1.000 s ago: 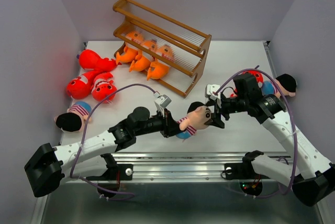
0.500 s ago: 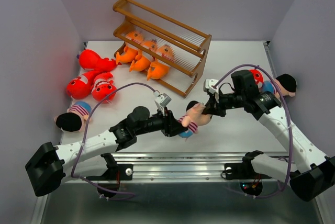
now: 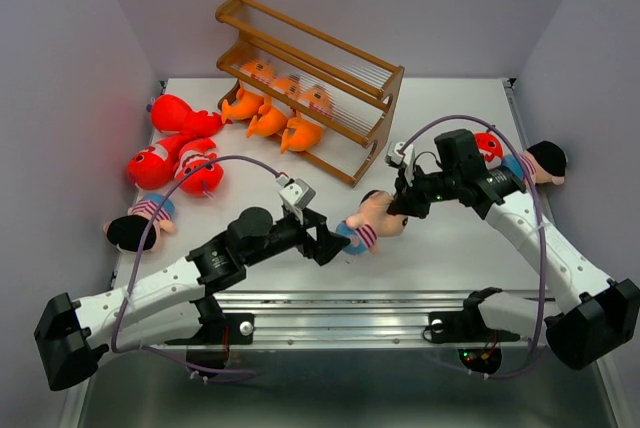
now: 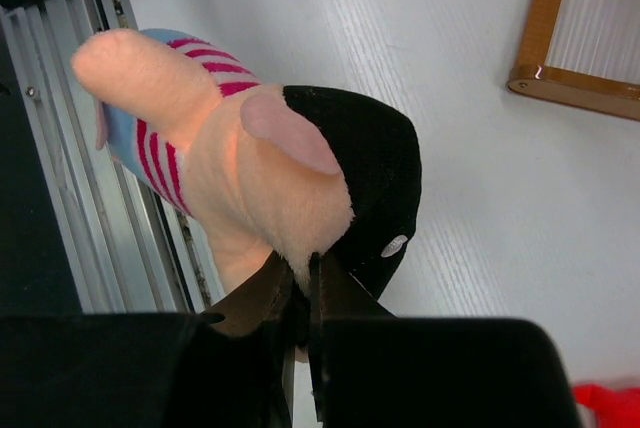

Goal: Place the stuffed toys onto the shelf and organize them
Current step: Pass the stuffed toy from the left arm to the right, then pass the stuffed toy from the right arm to the left

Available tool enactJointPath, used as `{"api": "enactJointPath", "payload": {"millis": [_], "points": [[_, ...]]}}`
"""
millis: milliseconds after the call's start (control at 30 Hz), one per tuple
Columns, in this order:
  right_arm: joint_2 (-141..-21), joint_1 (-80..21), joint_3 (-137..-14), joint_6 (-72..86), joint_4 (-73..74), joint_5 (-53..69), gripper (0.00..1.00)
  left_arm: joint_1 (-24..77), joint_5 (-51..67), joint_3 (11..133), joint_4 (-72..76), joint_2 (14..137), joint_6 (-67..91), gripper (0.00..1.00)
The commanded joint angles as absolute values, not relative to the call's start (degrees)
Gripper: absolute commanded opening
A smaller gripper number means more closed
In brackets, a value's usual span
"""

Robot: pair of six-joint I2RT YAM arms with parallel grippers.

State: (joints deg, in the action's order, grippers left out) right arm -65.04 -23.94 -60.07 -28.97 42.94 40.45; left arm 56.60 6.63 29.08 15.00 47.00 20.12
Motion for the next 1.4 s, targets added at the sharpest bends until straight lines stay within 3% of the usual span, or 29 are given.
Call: {"api": "enactJointPath", "payload": {"millis": [0, 633, 700, 800, 900, 933, 1067, 1167, 1200, 1233, 1367], "points": [[-66.4, -22.9, -63.9, -25.1, 40.3, 40.4, 0.01, 59.3, 2.5, 30.8, 13.5, 46.8, 16.1, 0.99], [-67.4, -20.0, -62.7, -23.4, 39.8, 51.2, 0.01, 62.3, -4.9, 34.5, 21.1, 58.8, 15.1, 0.90], [-67.3, -20.0, -62.1, -23.6, 39.7, 51.2, 0.01, 62.3, -3.5, 34.7, 21.8, 59.6, 14.9, 0.83], [-67.1, -20.0, -61.5, -23.7, 39.6, 51.0, 0.01, 62.4, -1.9, 35.0, 22.8, 60.2, 14.6, 0.59], [-66.8, -20.0, -61.3, -23.7, 39.2, 50.1, 0.01, 62.4, -1.7, 35.0, 22.9, 60.2, 14.7, 0.09], [-66.8, -20.0, -61.2, -23.7, 39.2, 49.7, 0.02, 62.4, -1.8, 34.9, 22.7, 60.0, 14.9, 0.00], [-65.8, -19.4, -60.9, -23.4, 38.7, 48.1, 0.09, 62.1, -2.1, 33.7, 22.3, 58.4, 15.3, 0.00], [-65.0, -18.9, -60.9, -22.9, 38.1, 45.4, 0.38, 59.6, 2.9, 33.0, 21.8, 56.9, 17.0, 0.00], [-64.6, -18.9, -61.0, -22.9, 37.9, 44.0, 0.82, 57.1, 3.9, 32.7, 21.8, 56.5, 17.7, 0.00], [-63.6, -18.9, -61.1, -22.4, 37.4, 42.2, 1.00, 55.5, 4.8, 32.3, 21.4, 55.6, 18.7, 0.00], [-60.7, -15.4, -60.6, -20.1, 32.9, 32.1, 1.00, 47.5, 9.0, 32.3, 19.3, 53.5, 21.5, 0.00]]}}
